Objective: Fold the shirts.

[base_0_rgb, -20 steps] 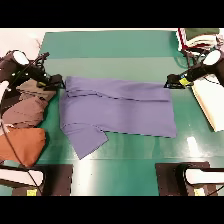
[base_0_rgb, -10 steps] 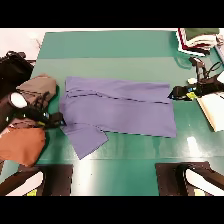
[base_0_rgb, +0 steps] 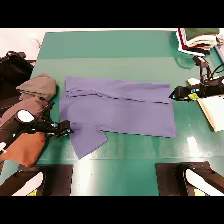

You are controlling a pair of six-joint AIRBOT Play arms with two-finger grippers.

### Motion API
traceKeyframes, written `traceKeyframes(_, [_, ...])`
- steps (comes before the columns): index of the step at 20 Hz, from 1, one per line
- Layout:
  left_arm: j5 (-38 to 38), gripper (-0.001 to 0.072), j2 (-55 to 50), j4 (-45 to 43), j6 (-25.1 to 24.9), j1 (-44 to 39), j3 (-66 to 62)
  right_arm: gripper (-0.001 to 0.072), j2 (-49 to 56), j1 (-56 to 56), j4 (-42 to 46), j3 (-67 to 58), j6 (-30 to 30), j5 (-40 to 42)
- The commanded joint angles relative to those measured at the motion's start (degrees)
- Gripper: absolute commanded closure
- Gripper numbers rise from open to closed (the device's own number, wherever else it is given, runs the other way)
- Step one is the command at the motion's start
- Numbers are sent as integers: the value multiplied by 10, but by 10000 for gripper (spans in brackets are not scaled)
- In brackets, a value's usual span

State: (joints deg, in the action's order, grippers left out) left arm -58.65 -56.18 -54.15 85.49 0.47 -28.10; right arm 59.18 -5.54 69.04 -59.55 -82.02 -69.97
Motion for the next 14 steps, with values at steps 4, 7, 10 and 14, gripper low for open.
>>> traceKeyframes(4, [-11,681,2,2,-9,-18,-39,350,-19,-119,2,93,23,-88])
traceKeyframes(7, [-13,681,2,5,-20,-18,-50,188,-24,-248,-1,208,33,-95])
traceKeyframes(10, [-12,681,2,5,-20,-18,-50,215,-24,-338,-21,298,58,-70])
traceKeyframes(14, [-11,681,2,4,-20,-18,-50,278,-24,-330,-80,352,80,-29])
